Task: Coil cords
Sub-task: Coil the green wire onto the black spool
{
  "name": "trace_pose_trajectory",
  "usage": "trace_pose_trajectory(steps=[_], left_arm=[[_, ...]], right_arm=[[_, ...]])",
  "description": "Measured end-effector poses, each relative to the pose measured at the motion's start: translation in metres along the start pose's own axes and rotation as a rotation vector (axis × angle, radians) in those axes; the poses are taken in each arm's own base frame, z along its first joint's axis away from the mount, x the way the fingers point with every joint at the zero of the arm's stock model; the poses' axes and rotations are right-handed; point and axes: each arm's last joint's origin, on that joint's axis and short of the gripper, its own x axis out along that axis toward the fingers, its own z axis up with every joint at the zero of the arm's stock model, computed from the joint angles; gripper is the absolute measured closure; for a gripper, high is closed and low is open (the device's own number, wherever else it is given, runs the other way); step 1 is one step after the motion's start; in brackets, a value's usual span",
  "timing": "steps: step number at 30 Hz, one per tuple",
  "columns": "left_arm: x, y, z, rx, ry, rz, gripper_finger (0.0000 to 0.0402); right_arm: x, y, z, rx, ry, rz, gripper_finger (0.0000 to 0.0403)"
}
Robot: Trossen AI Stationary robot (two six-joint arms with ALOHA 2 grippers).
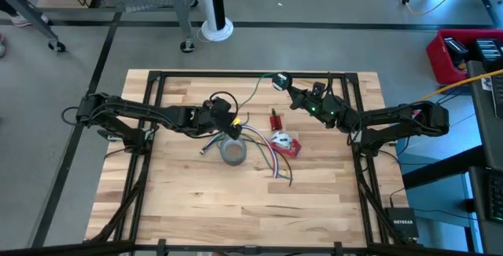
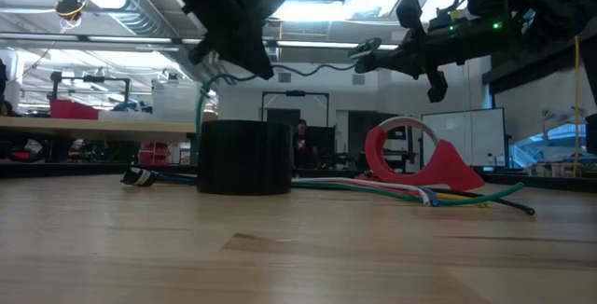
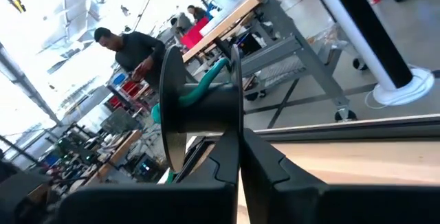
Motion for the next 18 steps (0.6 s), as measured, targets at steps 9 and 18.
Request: trace_pose_trajectory(steps=[9, 18], left_arm=[[0.003, -0.004, -0.001, -0.064, 0.024, -0.057, 0.0400], [0.025, -0.017, -0.011, -0.043, 0.032, -0.114, 0.0400]], right_arm=[[0.013, 0.018, 0.011, -0.017, -0.043, 0.029, 0.0395], [0.036, 0.018, -0.004, -0.102, 0.021, -0.035, 0.0395]])
